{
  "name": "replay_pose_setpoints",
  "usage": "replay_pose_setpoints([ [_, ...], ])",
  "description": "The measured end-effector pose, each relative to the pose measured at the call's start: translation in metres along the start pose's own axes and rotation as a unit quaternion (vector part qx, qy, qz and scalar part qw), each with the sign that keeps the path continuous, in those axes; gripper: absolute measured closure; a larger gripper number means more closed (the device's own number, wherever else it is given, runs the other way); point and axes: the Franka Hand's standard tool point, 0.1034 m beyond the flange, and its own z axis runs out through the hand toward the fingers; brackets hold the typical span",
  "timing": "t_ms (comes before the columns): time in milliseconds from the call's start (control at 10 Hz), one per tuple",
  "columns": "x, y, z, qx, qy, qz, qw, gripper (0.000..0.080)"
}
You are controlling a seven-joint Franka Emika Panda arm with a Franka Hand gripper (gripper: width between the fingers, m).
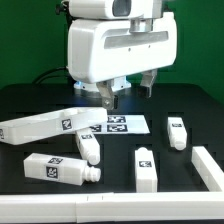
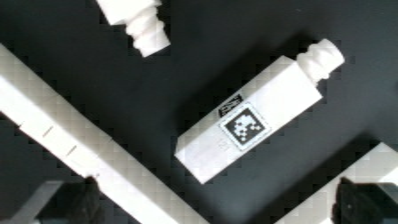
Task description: Assemble desk
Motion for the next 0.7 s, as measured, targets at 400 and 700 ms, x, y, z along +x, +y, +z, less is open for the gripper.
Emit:
replay_pose_setpoints([
  [400,0.000,0.000,0.002,0.002,0.001,0.006,1.000,0.0150],
  [700,0.010,0.002,0.025,0.011,0.029,0.128,0.991,0.0150],
])
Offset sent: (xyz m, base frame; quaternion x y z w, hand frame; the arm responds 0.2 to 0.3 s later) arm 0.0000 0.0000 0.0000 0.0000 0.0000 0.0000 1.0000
